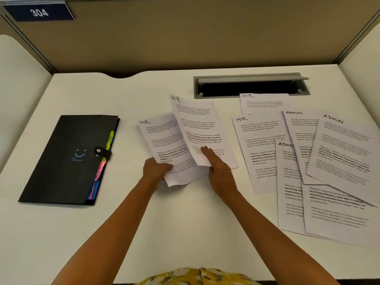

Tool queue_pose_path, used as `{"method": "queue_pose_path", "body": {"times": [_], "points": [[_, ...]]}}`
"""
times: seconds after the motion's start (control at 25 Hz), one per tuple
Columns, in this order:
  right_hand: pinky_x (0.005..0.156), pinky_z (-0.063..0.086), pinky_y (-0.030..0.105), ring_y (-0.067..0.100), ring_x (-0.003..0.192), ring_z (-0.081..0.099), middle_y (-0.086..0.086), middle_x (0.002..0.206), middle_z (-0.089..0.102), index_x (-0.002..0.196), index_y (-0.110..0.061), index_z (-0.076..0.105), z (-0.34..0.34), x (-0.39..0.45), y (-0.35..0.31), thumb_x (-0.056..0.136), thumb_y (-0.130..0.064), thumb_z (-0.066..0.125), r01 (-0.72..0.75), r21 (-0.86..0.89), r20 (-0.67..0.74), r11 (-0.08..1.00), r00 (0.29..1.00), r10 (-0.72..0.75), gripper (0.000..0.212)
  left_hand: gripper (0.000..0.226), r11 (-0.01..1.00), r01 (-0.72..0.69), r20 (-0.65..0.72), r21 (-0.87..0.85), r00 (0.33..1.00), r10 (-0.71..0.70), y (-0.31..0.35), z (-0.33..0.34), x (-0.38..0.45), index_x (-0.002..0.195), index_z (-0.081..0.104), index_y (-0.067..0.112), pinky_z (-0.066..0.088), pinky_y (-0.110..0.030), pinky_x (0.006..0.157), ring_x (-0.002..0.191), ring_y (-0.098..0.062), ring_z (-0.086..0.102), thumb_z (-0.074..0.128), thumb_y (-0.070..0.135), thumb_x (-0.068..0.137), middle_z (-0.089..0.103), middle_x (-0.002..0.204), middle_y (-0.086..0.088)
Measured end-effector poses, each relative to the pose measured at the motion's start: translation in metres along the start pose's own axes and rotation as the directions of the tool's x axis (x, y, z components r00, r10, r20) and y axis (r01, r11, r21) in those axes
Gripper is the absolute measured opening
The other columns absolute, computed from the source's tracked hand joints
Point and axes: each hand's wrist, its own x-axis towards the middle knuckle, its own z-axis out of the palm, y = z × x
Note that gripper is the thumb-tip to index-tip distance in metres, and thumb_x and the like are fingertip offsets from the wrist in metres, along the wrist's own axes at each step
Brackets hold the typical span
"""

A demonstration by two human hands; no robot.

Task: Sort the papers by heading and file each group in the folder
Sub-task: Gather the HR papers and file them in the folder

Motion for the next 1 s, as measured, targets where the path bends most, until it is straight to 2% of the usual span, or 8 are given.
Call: {"method": "queue_pose_path", "body": {"times": [0.12,0.24,0.32,0.44,0.6,0.68,0.8,1.0], "points": [[0.119,0.026,0.033,0.007,0.141,0.031,-0.014,0.151,0.033,0.145,-0.030,0.042,0.018,-0.006,-0.016,0.101,-0.015,0.049,-0.113,0.052,0.211,0.992,0.972,0.099,0.047,0.030,0.989,-0.116,0.059,0.087,0.992,0.111,-0.007,0.001,-0.015,0.105,0.063,0.019,0.056,-0.037,0.079,0.094,-0.022,0.066,0.062,0.002,0.080,0.068,0.113,-0.006],[0.121,0.023,0.036,0.013,0.146,0.023,-0.005,0.157,0.026,0.151,-0.020,0.030,0.032,-0.017,-0.021,0.100,-0.002,0.039,0.010,-0.105,0.352,0.994,0.936,0.028,0.055,0.039,0.994,-0.075,-0.058,0.079,0.995,0.080,-0.005,0.005,-0.021,0.131,0.045,0.013,0.048,-0.030,0.081,0.102,-0.020,0.056,0.041,0.036,0.101,0.055,0.120,0.002],[0.118,0.029,0.042,0.022,0.145,0.029,0.005,0.156,0.030,0.151,-0.015,0.030,0.041,-0.025,-0.023,0.098,-0.008,0.046,0.107,-0.186,0.357,0.977,0.933,-0.034,0.056,0.049,0.997,-0.064,-0.057,0.050,0.996,0.067,-0.008,0.003,-0.017,0.132,0.039,0.015,0.048,-0.028,0.073,0.098,-0.020,0.057,0.044,0.049,0.097,0.053,0.119,0.003],[0.122,0.015,0.033,0.011,0.147,0.018,-0.001,0.160,0.021,0.154,-0.021,0.021,0.039,-0.025,-0.026,0.093,-0.050,0.052,0.047,-0.211,0.417,0.976,0.908,0.046,0.075,0.046,0.988,-0.101,-0.031,0.113,0.994,0.105,-0.019,-0.002,-0.008,0.123,0.043,0.012,0.053,-0.037,0.085,0.105,-0.024,0.059,0.069,0.025,0.087,0.057,0.128,-0.008],[0.120,0.003,0.029,0.006,0.147,-0.001,-0.007,0.161,0.012,0.155,-0.020,0.016,0.002,-0.011,-0.004,0.088,-0.060,0.056,-0.224,-0.186,0.108,0.957,0.963,0.247,0.087,0.050,0.975,-0.129,-0.043,0.180,0.989,0.139,-0.023,-0.003,-0.007,0.126,0.045,0.010,0.048,-0.037,0.093,0.115,-0.027,0.055,0.071,0.018,0.085,0.056,0.129,-0.007],[0.120,-0.003,0.030,0.014,0.150,-0.004,0.001,0.163,0.007,0.155,-0.015,0.012,-0.022,-0.009,0.014,0.088,-0.064,0.051,-0.418,-0.178,-0.060,0.891,0.908,0.414,0.092,0.048,0.977,-0.141,-0.034,0.161,0.988,0.148,-0.025,-0.003,-0.010,0.126,0.045,0.011,0.047,-0.034,0.091,0.115,-0.026,0.056,0.070,0.018,0.086,0.057,0.129,-0.006],[0.121,-0.003,0.035,0.023,0.151,-0.003,0.011,0.163,0.003,0.155,-0.010,0.008,-0.047,-0.008,0.040,0.088,-0.066,0.048,-0.563,-0.285,-0.149,0.775,0.825,0.545,0.095,0.045,0.977,-0.149,-0.026,0.152,0.988,0.155,-0.026,-0.004,-0.012,0.125,0.046,0.011,0.046,-0.034,0.090,0.116,-0.027,0.056,0.069,0.018,0.088,0.057,0.131,-0.007],[0.123,0.007,0.042,0.031,0.150,0.005,0.020,0.161,0.005,0.154,-0.003,0.008,-0.042,-0.013,0.044,0.096,-0.049,0.045,-0.585,-0.408,-0.170,0.700,0.803,0.572,0.083,0.043,0.978,-0.161,-0.004,0.136,0.987,0.163,-0.023,-0.005,-0.015,0.125,0.045,0.011,0.044,-0.031,0.085,0.113,-0.025,0.055,0.067,0.017,0.089,0.056,0.132,-0.009]]}}
